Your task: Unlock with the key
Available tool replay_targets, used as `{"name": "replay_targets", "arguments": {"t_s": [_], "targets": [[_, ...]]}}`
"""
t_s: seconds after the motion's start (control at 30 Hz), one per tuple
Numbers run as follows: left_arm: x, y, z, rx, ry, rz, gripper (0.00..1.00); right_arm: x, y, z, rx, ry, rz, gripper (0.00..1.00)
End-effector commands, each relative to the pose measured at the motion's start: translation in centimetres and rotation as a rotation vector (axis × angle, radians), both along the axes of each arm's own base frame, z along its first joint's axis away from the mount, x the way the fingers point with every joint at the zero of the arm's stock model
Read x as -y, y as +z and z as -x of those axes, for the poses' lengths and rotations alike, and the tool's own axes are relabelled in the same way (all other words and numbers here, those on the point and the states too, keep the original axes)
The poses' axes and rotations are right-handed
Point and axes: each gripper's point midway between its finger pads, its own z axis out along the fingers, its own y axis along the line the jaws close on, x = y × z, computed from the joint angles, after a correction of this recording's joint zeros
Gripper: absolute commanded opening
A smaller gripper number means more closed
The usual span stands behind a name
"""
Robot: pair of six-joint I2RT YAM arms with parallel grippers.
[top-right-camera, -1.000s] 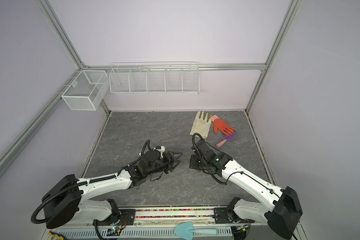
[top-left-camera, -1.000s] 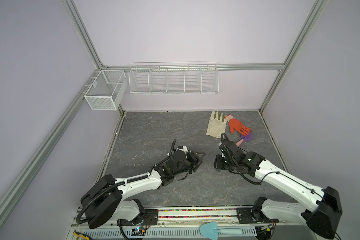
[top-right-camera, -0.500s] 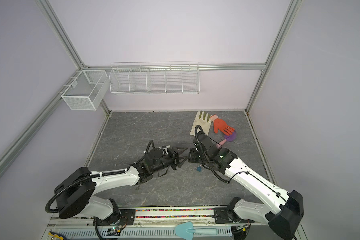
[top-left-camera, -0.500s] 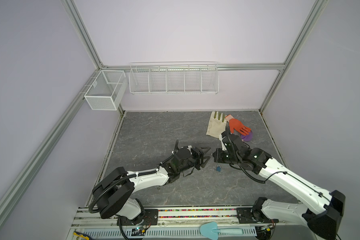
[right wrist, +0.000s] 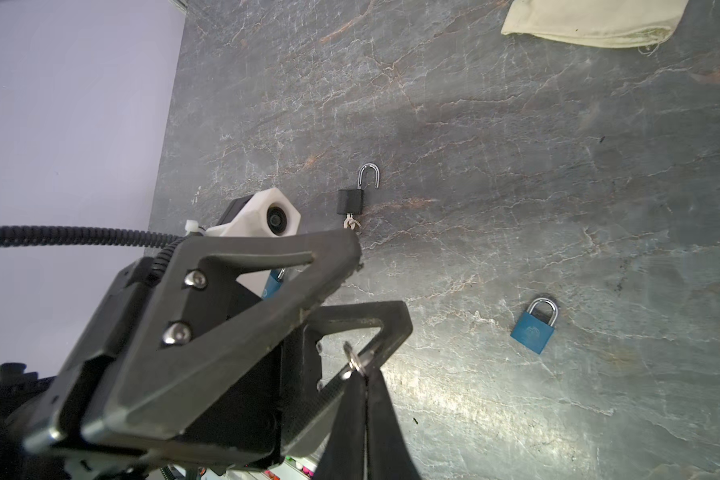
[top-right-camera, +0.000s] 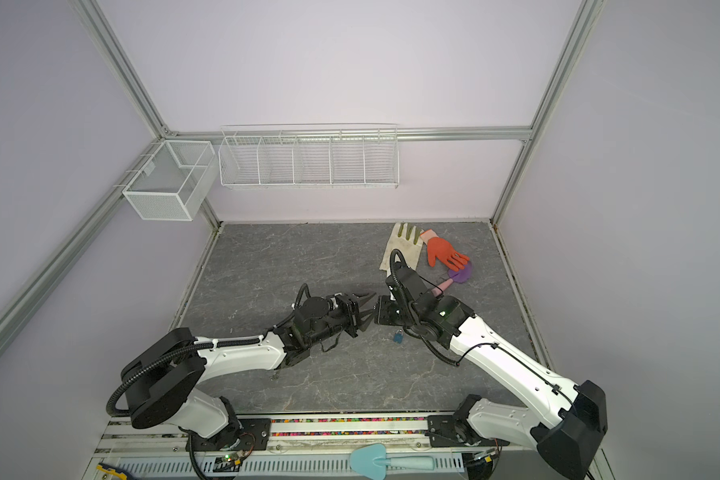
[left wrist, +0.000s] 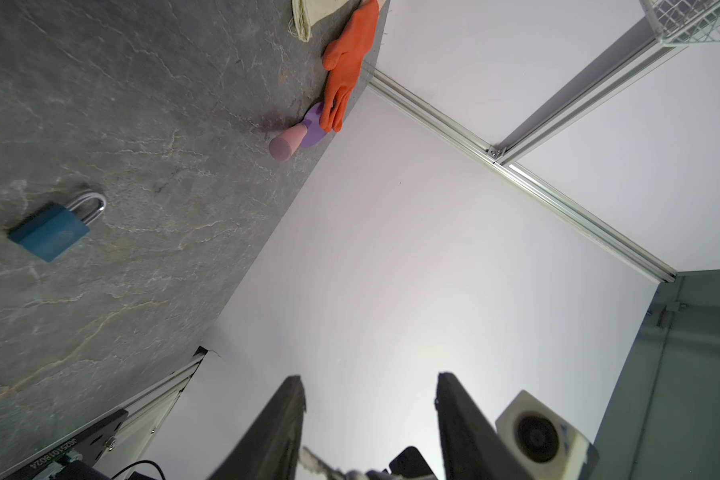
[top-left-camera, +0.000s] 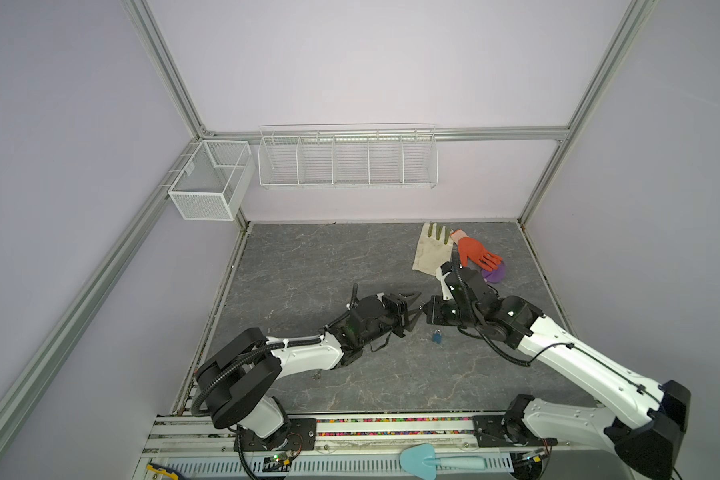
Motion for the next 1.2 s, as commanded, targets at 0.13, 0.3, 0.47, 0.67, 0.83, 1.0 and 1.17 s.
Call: {"name": "replay_targets", "arguments": {"t_s": [0.13, 0.3, 0.47, 0.67, 0.83, 1.0, 1.17], "targets": [[0.6, 2.0, -0.4, -0.003, 0.016, 0.081, 0.45, 0.1, 0.5, 0.0, 0.018, 0.005, -0.016, 0.07], [0.2, 1.9, -0.5, -0.001, 0.030, 0.084, 0.39, 0.3, 0.4, 0.0, 0.017, 0.003, -0.007, 0.07], [-0.2, 1.7, -0.5, 0.001, 0.042, 0.070, 0.32, 0.3, 0.4, 0.1, 0.019, 0.002, -0.012, 0.07], [-0.4, 1.9, -0.6, 0.013, 0.053, 0.065, 0.24, 0.4, 0.4, 0.1, 0.017, 0.001, -0.012, 0.07], [-0.5, 1.9, -0.7, 0.020, 0.061, 0.061, 0.17, 0.4, 0.5, 0.1, 0.022, 0.001, -0.014, 0.07], [-0.8, 1.8, -0.8, 0.023, 0.072, 0.055, 0.14, 0.3, 0.6, 0.2, 0.022, 0.003, -0.019, 0.07], [-0.8, 2.1, -1.0, 0.035, 0.079, 0.052, 0.08, 0.4, 0.9, 0.2, 0.028, 0.003, -0.026, 0.07]]}}
